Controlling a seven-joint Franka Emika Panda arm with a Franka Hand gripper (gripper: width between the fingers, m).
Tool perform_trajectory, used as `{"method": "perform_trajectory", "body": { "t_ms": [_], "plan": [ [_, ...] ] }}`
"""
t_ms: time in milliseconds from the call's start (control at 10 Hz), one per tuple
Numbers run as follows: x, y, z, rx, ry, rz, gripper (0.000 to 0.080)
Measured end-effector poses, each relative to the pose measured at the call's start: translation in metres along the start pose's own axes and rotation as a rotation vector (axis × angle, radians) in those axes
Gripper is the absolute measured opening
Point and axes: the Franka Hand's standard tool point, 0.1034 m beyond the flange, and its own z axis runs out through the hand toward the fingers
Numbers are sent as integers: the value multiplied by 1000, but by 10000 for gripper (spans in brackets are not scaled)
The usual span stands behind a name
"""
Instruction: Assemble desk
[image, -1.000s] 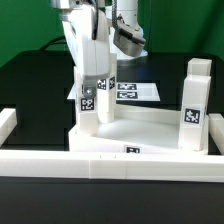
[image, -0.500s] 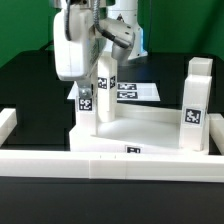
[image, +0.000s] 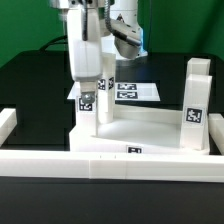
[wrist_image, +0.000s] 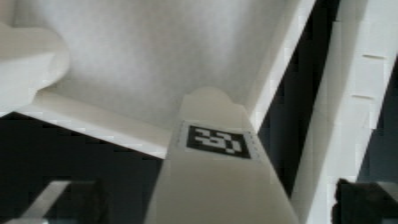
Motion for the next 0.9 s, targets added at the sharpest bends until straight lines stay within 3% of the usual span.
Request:
{"method": "perform_trajectory", "body": {
  "t_ms": [600,900],
  "plan": [
    [0,0,0,0,0,-455,649],
    [-1,-1,0,-19,23,-781,649]
  ]
}}
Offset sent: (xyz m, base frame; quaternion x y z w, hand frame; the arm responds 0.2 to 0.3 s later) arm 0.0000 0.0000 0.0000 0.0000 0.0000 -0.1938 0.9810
